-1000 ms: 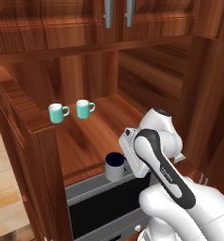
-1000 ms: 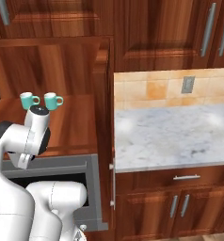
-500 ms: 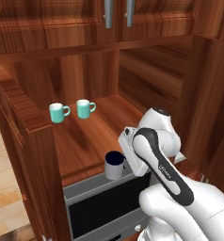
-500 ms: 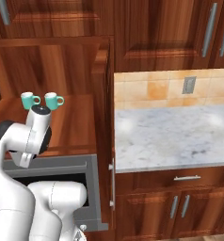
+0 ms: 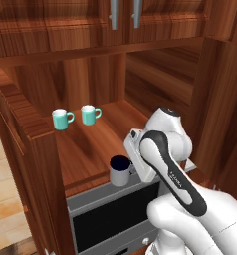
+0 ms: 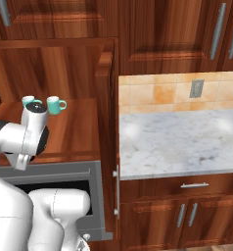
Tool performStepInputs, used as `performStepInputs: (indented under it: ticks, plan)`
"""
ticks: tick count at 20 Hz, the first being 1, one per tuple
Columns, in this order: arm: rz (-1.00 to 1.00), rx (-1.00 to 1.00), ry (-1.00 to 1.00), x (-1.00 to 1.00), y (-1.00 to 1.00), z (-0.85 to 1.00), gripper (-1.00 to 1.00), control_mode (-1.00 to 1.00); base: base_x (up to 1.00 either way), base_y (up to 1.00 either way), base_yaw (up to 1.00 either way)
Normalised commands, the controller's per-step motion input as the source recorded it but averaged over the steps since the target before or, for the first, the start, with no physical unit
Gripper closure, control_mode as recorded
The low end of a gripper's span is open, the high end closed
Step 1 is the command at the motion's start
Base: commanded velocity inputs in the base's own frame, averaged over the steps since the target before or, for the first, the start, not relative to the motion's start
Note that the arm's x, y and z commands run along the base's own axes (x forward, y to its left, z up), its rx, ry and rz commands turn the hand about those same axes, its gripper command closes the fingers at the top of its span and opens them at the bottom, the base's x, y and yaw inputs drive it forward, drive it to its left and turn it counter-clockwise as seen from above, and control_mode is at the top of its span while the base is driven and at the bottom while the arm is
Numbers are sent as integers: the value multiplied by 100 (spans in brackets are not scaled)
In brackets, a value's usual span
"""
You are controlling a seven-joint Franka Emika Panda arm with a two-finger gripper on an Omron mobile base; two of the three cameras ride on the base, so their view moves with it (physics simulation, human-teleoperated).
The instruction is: Pick the mug on the counter and place it in the cabinet with the handle facing the right, like the mugs already inside.
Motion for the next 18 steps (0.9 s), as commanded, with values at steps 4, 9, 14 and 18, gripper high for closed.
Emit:
performStepInputs:
  ticks: [4,9,14,18]
  plan:
    - [-7,11,-4,14,13,16,100,-100,0,0,0]
    - [-17,18,-7,23,15,0,100,-100,0,0,0]
    - [-14,-2,-2,26,25,2,100,-100,0,0,0]
    - [-1,-10,-4,22,15,3,100,-100,0,0,0]
